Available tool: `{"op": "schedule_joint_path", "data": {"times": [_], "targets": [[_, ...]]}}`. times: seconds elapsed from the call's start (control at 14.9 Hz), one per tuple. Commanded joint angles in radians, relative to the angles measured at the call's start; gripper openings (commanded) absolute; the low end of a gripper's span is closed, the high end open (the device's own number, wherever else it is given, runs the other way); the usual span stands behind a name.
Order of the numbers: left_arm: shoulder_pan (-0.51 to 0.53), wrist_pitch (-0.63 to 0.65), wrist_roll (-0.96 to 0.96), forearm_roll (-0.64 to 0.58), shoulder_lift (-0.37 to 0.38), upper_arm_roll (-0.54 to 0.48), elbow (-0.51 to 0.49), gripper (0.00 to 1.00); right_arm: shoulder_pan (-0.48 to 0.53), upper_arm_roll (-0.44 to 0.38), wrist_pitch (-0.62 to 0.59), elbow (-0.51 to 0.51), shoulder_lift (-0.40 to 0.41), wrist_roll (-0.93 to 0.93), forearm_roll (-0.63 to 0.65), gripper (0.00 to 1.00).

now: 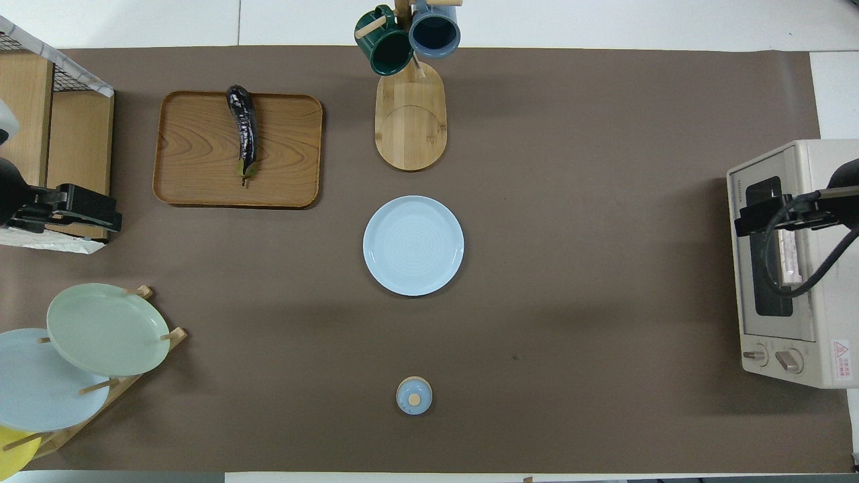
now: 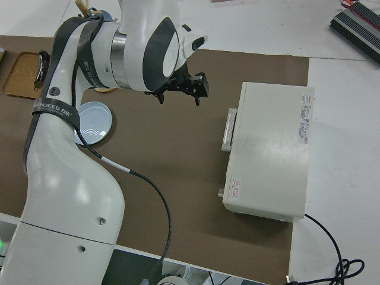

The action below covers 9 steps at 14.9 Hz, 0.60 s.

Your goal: Put eggplant into oven

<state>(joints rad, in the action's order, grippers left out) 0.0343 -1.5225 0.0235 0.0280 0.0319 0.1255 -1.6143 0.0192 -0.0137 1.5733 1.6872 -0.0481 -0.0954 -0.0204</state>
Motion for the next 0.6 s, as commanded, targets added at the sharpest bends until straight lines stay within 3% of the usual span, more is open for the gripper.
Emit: {"op": "schedule_joint_path", "data": {"times": [0.0,0.4,0.54], "targets": [[-0.002,0.001,-0.014,-0.016,0.025,0.000,-0.019,1.00,0.007,0.006,-0.001,-0.008,-0.001,0.002,-0.009,1.00],[0.003,-0.027,0.000,-0.016,0.023,0.000,-0.019,1.00,-0.007,0.008,-0.001,-0.006,-0.009,0.013,-0.003,1.00],[0.004,-0.121,0.030,-0.002,0.019,0.003,-0.038,1.00,-0.004,0.006,-0.001,-0.006,-0.012,0.014,-0.006,1.00]]}}
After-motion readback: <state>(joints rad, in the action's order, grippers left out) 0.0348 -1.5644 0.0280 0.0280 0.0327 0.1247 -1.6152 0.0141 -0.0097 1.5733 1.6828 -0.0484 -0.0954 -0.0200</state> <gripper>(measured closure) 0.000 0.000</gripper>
